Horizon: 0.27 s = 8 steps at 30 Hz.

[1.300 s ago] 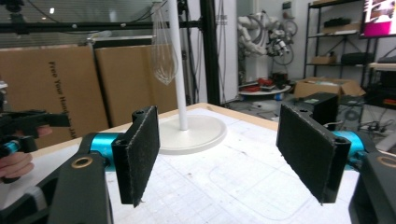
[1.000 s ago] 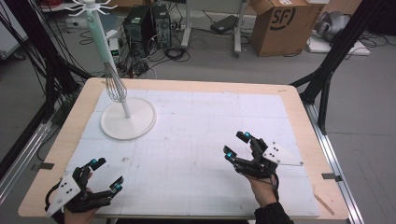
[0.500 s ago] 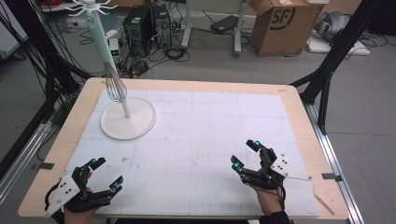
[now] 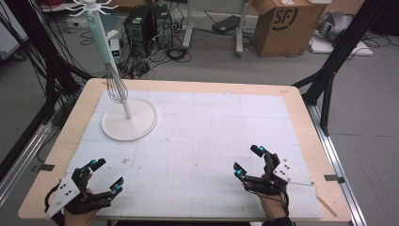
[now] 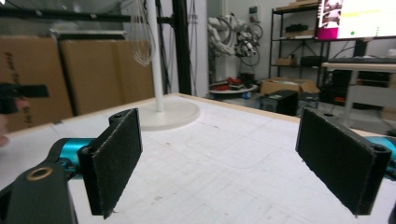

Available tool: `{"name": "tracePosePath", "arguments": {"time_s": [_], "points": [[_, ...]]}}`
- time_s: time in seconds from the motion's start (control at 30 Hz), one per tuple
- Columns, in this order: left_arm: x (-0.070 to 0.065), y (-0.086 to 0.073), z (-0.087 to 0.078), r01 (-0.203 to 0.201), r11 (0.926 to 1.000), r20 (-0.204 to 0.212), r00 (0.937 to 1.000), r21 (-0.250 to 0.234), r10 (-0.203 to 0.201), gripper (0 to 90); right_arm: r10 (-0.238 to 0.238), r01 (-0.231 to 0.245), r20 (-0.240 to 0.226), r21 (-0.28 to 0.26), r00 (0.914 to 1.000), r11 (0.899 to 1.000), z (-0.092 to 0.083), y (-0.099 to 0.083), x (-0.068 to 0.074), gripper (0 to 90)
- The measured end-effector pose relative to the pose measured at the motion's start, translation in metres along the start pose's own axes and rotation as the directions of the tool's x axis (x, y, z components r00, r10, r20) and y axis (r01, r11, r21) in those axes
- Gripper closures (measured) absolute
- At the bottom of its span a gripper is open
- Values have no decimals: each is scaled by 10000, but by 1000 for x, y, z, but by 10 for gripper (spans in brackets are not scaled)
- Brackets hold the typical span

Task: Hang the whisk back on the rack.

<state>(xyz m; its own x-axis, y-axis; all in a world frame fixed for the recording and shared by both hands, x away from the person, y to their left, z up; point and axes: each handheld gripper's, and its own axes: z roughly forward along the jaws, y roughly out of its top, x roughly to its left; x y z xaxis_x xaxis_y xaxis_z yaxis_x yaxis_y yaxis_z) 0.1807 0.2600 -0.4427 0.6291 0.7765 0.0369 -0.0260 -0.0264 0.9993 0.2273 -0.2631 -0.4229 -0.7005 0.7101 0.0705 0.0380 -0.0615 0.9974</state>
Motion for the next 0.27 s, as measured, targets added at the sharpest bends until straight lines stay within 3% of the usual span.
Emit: {"name": "tracePosePath", "arguments": {"time_s": [0.27], "points": [[0,0,0,-20,10000,-3,10000,7,20,158,3,-2,92,-30,10000,10000,1,2,3,116]]}}
